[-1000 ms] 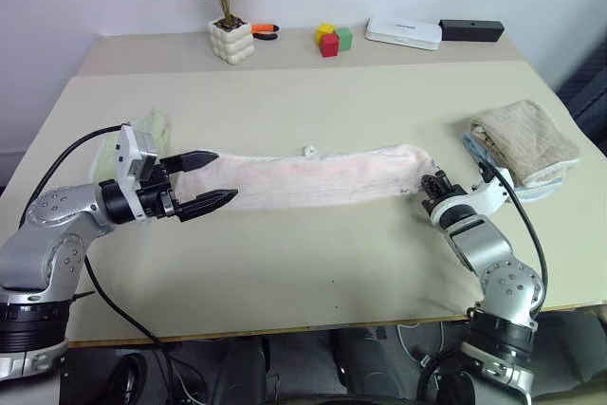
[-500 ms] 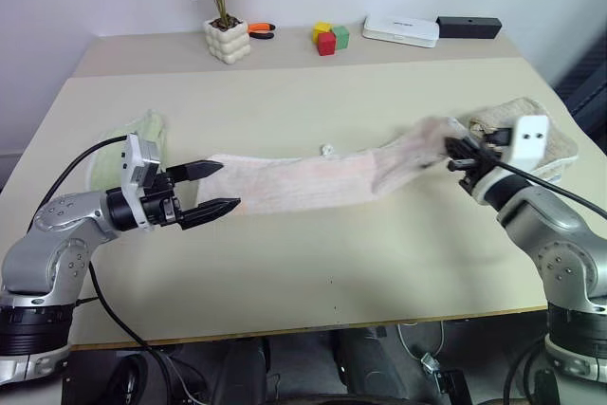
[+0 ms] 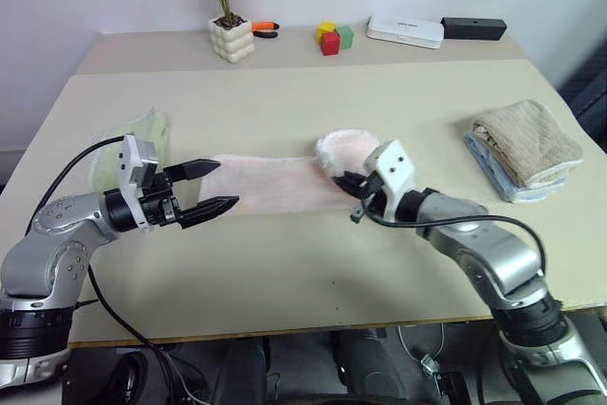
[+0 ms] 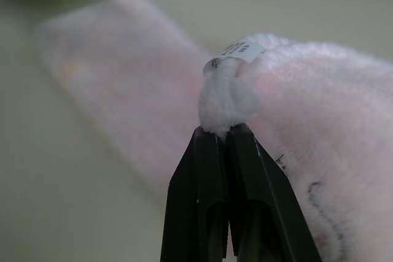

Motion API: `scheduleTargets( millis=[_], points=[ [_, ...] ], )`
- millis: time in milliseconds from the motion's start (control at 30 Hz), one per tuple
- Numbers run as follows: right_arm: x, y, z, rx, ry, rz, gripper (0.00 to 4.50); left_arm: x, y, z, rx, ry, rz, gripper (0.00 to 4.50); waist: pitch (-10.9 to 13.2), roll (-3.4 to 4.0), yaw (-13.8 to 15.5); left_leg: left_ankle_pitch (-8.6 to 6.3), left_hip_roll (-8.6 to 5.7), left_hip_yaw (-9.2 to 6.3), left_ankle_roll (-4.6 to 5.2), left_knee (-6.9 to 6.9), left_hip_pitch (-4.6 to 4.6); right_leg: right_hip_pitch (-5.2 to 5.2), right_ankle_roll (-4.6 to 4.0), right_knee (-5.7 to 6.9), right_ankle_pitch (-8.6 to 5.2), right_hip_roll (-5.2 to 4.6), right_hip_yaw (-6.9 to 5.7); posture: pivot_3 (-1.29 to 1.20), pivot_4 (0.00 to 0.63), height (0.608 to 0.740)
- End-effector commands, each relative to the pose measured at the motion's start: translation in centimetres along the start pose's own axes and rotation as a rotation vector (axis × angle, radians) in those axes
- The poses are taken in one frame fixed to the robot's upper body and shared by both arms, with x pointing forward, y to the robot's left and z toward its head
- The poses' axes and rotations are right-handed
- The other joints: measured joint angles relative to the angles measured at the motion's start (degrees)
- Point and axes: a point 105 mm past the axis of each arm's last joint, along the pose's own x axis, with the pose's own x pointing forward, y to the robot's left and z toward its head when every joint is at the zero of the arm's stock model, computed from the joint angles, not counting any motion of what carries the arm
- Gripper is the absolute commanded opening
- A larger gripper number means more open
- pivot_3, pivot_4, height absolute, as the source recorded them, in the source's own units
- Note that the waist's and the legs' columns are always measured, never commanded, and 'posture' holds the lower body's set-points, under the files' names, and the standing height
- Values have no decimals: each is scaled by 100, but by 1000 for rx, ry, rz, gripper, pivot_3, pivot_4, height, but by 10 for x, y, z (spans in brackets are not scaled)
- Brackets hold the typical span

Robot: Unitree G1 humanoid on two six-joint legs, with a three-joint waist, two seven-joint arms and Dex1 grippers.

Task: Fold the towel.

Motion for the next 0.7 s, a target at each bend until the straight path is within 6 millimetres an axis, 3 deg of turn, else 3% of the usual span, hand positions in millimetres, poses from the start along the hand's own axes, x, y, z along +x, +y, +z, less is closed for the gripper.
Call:
scheduleTargets(
  millis=[33,167,267,467,500,633,700],
  points=[
    [12,11,6,-70,-31,32,50,-6,-1,13,43,-27,21,4500,-1,-1,2,0,0,0,0,0,0,0,0,0,0,0,0,0,150,740],
    [24,10,3,-127,-34,21,50,-4,-1,13,43,-33,26,4500,-1,-2,1,0,0,0,0,1,0,1,0,1,0,0,-1,0,150,740],
    [27,11,3,-90,-50,36,840,-3,-1,14,37,-38,26,4500,-1,-2,1,0,0,0,0,1,1,1,1,2,1,0,-1,0,150,740],
    [20,9,3,-76,-49,49,3888,-3,-2,12,7,-36,20,4500,-1,-1,8,0,0,-1,0,1,0,1,13,1,7,0,-1,0,150,740],
    [17,7,15,-7,-111,53,4383,-2,-3,12,-3,-41,18,4500,-1,-2,8,0,0,-1,0,1,0,1,13,2,7,0,-1,0,150,740],
    [0,-8,61,278,-351,53,4452,0,-5,13,-39,-66,15,4500,0,-2,-10,0,0,-4,0,0,1,1,16,6,9,1,-1,0,150,740],
    [-7,-16,72,351,-409,53,4452,4,-9,13,-79,-90,12,4500,0,-2,-11,0,0,-5,0,0,1,2,17,7,9,1,-2,0,150,740]
  ],
)
